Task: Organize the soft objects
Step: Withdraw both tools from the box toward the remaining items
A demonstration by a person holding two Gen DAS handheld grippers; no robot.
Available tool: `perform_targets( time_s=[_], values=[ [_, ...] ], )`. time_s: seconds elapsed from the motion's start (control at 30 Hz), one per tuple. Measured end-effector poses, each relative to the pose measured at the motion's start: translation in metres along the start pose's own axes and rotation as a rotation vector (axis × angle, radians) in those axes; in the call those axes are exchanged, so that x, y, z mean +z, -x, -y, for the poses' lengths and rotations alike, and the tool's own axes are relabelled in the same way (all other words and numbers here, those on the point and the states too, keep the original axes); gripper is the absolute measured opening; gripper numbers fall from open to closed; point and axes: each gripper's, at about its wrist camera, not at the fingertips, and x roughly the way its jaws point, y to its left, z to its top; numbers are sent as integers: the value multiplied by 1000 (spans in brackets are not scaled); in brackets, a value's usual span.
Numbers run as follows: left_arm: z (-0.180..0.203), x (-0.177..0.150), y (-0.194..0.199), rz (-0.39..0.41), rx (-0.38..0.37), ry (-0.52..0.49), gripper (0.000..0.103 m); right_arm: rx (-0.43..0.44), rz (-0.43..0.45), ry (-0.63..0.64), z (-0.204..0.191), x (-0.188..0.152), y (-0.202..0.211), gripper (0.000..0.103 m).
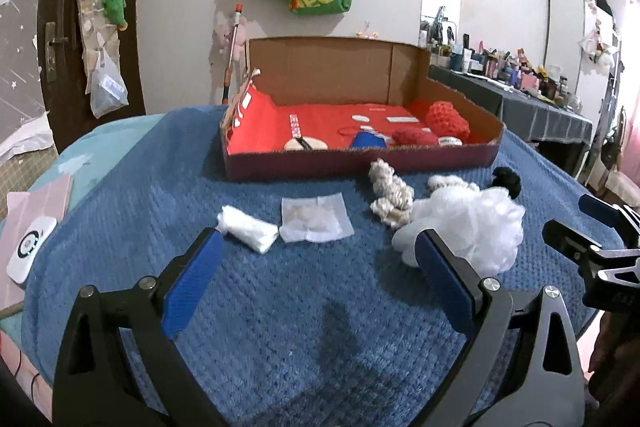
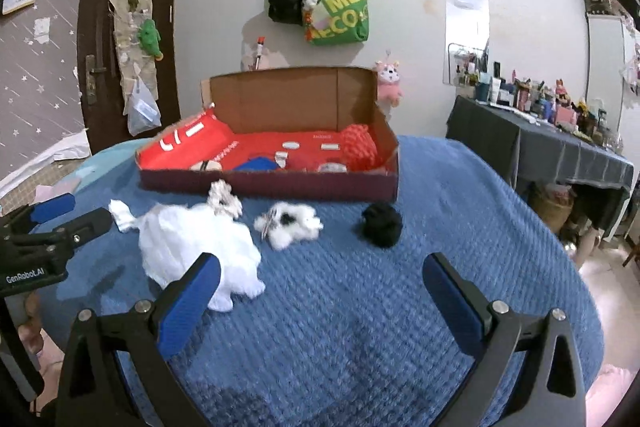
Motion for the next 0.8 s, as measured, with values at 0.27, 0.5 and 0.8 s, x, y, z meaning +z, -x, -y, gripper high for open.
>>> perform_targets(
  time_s=[0.27,0.5,0.8],
  values=[
    [-10,-9,-9,-49,7,22,98,-12,-12,1,-4,-8,-7,103],
    [-19,-7,-17,-70,19,32,98,-15,-25,-25,1,-6,-12,103],
    [-39,4,-31,-111,53,57,98,-33,-48,-20,7,5,-26,103]
  ],
)
